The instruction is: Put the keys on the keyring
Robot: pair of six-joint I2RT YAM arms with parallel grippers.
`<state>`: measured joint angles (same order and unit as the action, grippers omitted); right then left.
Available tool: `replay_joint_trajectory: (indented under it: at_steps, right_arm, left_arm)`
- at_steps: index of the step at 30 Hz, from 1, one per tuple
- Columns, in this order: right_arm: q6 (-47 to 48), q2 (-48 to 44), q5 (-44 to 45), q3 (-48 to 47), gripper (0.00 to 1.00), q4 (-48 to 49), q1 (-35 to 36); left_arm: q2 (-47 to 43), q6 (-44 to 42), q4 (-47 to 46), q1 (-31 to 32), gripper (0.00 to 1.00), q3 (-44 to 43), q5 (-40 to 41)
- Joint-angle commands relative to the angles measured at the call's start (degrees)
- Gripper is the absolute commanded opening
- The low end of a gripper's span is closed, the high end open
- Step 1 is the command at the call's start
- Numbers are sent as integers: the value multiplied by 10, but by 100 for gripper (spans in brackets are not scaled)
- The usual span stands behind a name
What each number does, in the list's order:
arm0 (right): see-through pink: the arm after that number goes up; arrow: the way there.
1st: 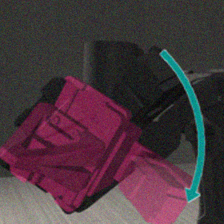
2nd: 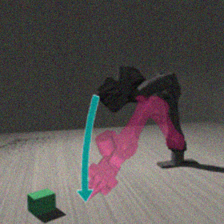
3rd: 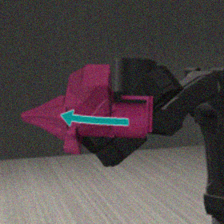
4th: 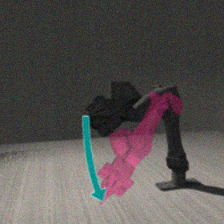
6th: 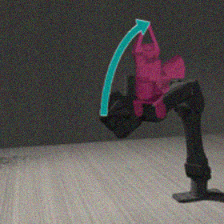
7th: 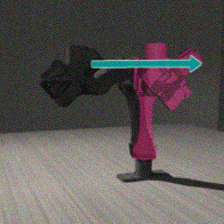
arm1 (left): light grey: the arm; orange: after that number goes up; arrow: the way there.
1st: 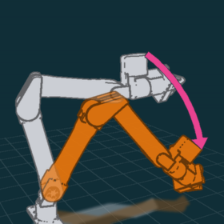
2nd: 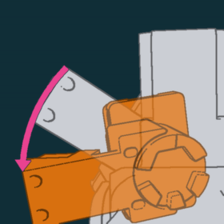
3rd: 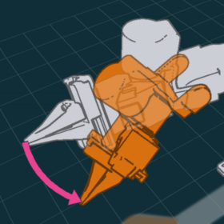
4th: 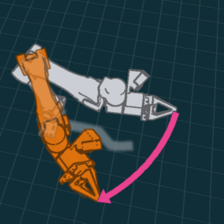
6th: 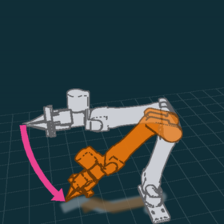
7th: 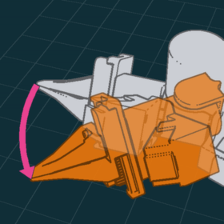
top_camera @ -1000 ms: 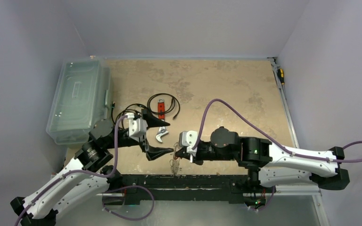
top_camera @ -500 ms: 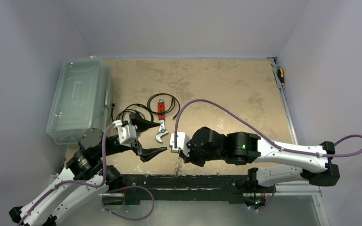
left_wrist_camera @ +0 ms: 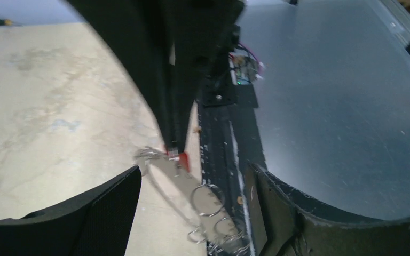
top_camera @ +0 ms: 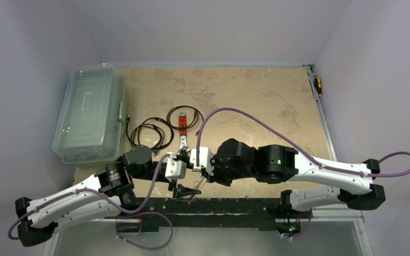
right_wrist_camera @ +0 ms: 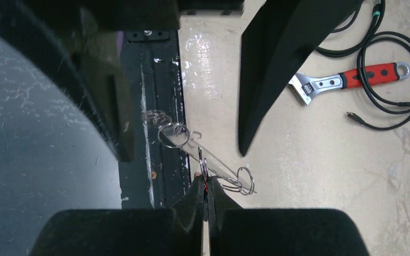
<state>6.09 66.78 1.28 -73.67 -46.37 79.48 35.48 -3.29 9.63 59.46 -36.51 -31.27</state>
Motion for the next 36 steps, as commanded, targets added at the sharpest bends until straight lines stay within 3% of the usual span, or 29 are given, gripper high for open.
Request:
replay_joint_trajectory:
  at_steps: [1,5,19,25,28,36]
  right_arm:
    - [19,-5,-12,-31,0,1,2]
    - [22,-3,-34,-32,0,4,2]
    - [22,-8,-50,-13,0,12,1]
    - [21,-7,-52,-12,0,16,1]
    - [21,-6,-53,-13,0,16,2]
    - [21,-6,-51,-9,0,28,2]
  left_arm:
    - [20,-49,31,57,68,-34,35]
    - [44,-56,34,62,55,-48,40]
    - [15,-71,30,62,47,-51,84]
    - [6,-68,18,62,40,-45,81]
    - [10,-65,10,62,32,-43,80]
    - [8,-54,-5,61,31,-31,78]
